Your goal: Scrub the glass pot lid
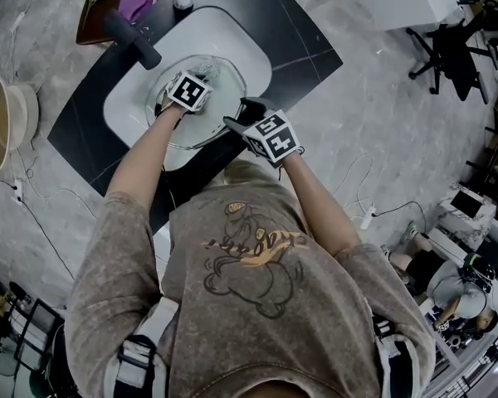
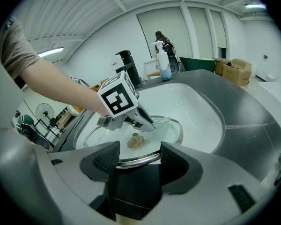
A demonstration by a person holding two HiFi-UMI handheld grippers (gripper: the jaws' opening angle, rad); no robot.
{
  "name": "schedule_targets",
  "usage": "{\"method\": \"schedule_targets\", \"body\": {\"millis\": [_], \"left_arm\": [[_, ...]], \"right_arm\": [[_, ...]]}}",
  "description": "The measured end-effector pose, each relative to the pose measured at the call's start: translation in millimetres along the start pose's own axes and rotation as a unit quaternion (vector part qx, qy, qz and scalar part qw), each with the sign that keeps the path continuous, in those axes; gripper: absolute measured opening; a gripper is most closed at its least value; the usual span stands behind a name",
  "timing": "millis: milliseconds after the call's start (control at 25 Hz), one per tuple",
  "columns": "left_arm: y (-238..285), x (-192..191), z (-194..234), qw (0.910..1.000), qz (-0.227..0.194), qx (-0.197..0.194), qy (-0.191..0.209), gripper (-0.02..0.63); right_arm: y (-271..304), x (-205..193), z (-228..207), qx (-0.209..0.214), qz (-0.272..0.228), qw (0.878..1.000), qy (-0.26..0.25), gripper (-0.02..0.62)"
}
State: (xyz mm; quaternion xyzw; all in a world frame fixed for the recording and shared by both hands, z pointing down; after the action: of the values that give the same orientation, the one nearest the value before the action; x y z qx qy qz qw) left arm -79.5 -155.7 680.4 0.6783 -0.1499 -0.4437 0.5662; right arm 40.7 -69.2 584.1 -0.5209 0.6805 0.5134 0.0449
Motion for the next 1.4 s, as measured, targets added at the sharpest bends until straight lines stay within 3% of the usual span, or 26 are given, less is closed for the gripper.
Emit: {"method": "schedule_targets", "body": {"millis": [280, 520, 640, 720, 960, 1400], "left_arm": [[5, -29, 43, 0.9974, 0.033, 0.034, -0.054, 0.052], [-2, -43, 54, 0.9933, 0.054, 0.001, -0.102, 0.054], [-11, -58, 51, 0.987, 0.102, -0.011, -0.124, 0.054], [-18, -66, 48, 0.9839, 0.126, -0.018, -0.125, 0.054], [-28, -72, 43, 0.9869, 0.114, -0.028, -0.11, 0.054], [-64, -104, 21, 0.972, 0.156, -0.052, -0.168, 0.054]], "right_arm": [[0, -2, -2, 0.001, 0.005, 1.0, -0.002, 0.284], [-5, -5, -7, 0.002, -0.002, 1.0, 0.025, 0.256], [-4, -4, -7, 0.003, -0.004, 1.0, 0.023, 0.256], [-4, -4, -7, 0.002, -0.005, 1.0, 0.023, 0.256], [-5, -5, -6, 0.001, -0.007, 1.0, 0.023, 0.256], [-3, -6, -6, 0.002, -0.015, 1.0, 0.026, 0.258]]}}
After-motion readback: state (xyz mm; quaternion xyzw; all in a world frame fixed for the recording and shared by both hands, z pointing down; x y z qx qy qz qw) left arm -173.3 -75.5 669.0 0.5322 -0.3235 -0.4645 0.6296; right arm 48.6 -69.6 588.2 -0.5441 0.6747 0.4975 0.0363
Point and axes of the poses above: the fingertips, and each gripper's own axes: y forward along the fingers, z to its left, x out of its top, the point moved 6 cm from there along -y, backward along the fingers, and after that the axes turned 12 degrees about x, right-handed, at the moved point
